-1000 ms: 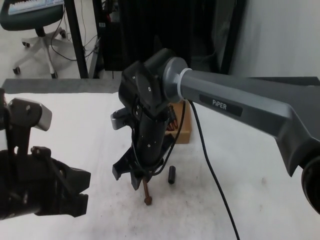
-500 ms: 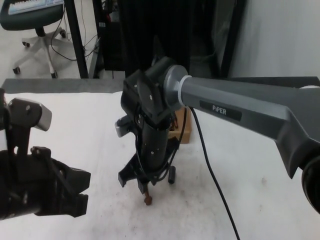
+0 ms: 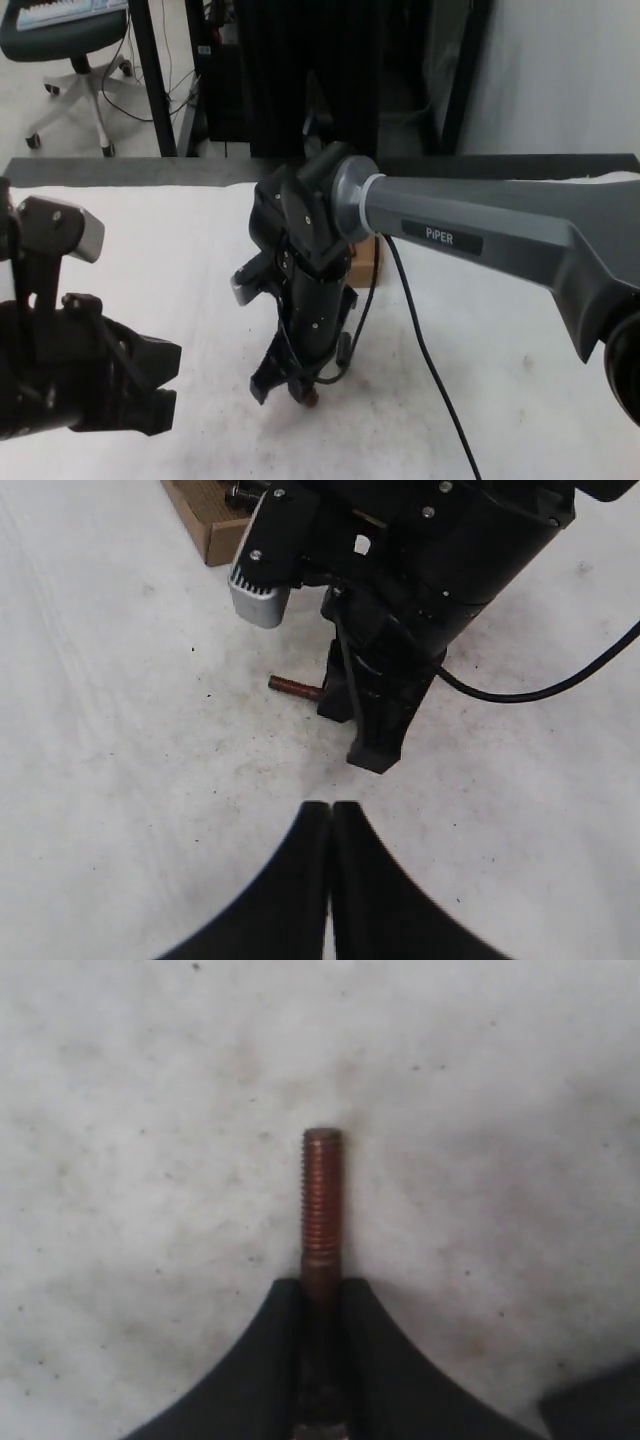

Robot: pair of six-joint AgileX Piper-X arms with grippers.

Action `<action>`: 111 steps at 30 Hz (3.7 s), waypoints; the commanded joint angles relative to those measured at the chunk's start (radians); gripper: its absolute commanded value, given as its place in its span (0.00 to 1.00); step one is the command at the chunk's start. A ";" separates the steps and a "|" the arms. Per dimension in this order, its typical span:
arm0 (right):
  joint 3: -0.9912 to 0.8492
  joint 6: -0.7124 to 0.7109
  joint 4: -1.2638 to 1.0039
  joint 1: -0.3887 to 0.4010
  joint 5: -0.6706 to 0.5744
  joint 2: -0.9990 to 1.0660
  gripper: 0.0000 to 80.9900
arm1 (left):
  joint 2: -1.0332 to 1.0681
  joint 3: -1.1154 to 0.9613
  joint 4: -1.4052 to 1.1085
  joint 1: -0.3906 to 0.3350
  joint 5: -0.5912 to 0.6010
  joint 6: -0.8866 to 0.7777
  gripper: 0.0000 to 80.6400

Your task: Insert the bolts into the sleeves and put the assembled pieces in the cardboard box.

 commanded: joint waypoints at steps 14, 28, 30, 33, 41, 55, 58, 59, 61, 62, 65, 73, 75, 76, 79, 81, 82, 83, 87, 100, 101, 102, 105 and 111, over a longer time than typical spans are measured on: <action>0.002 -0.741 -0.053 0.053 0.233 -0.007 0.01 | -0.022 -0.005 0.001 0.002 -0.111 0.120 0.00; 0.002 -0.570 0.044 0.043 0.104 -0.010 0.61 | -0.127 -0.005 0.001 0.002 -0.114 0.181 0.00; 0.002 -0.567 0.063 0.041 0.115 -0.021 0.58 | -0.127 -0.005 0.005 0.002 -0.114 0.198 0.00; 0.002 -0.559 0.060 0.035 0.073 -0.061 0.56 | -0.127 -0.005 0.024 0.002 -0.114 0.199 0.00; 0.002 -0.415 -0.073 -0.061 -0.079 -0.297 0.56 | -0.147 -0.027 0.069 0.002 -0.057 0.285 0.00; 0.004 -0.295 0.083 -0.341 -0.306 -0.486 0.56 | 0.415 -0.225 0.083 -0.065 0.254 0.520 0.00; 0.024 -0.302 0.087 -0.398 -0.306 -0.486 0.56 | 0.591 -0.349 0.099 -0.109 0.231 0.566 0.00; 0.033 -0.302 0.087 -0.417 -0.322 -0.486 0.56 | 0.645 -0.399 0.118 -0.126 0.202 0.590 0.00; 0.066 -0.302 0.081 -0.453 -0.360 -0.486 0.56 | 0.738 -0.488 0.158 -0.156 0.126 0.649 0.00; 0.085 -0.302 0.081 -0.472 -0.386 -0.486 0.56 | 0.785 -0.534 0.174 -0.173 0.073 0.682 0.00; 0.146 -0.299 0.083 -0.522 -0.433 -0.486 0.56 | 0.902 -0.646 0.208 -0.211 0.003 0.738 0.00; 0.282 -0.359 0.091 -0.586 -0.493 -0.486 0.56 | 1.056 -0.733 0.300 -0.240 -0.177 0.937 0.37; 0.301 -0.365 0.080 -0.587 -0.493 -0.486 0.56 | 1.058 -0.723 0.318 -0.240 -0.193 0.952 0.48; 0.308 -0.365 0.073 -0.587 -0.493 -0.486 0.56 | 1.058 -0.722 0.331 -0.240 -0.193 0.962 0.50; 0.333 -0.365 0.061 -0.585 -0.504 -0.486 0.52 | 1.058 -0.722 0.348 -0.244 -0.221 1.005 0.50; 0.342 -0.365 0.058 -0.582 -0.515 -0.486 0.51 | 1.058 -0.722 0.342 -0.243 -0.224 1.013 0.50; 0.342 -0.363 0.061 -0.582 -0.518 -0.486 0.51 | 1.058 -0.722 0.340 -0.243 -0.224 1.020 0.50; 0.342 -0.363 0.061 -0.582 -0.526 -0.486 0.51 | 1.058 -0.722 0.340 -0.245 -0.224 1.026 0.50; 0.342 -0.355 0.061 -0.582 -0.539 -0.486 0.51 | 1.063 -0.722 0.336 -0.260 -0.189 1.029 0.50; 0.342 -0.344 0.073 -0.582 -0.539 -0.486 0.51 | 1.146 -0.712 0.311 -0.340 -0.273 1.034 0.50; 0.342 -0.344 0.073 -0.582 -0.539 -0.486 0.51 | 1.148 -0.712 0.303 -0.340 -0.281 1.038 0.50; 0.342 -0.344 0.073 -0.582 -0.539 -0.486 0.51 | 1.148 -0.712 0.293 -0.340 -0.287 1.040 0.50; 0.342 -0.344 0.073 -0.582 -0.539 -0.486 0.51 | 1.148 -0.712 0.263 -0.340 -0.293 1.044 0.50; 0.342 -0.344 0.076 -0.582 -0.539 -0.486 0.51 | 1.150 -0.712 0.238 -0.340 -0.293 1.044 0.50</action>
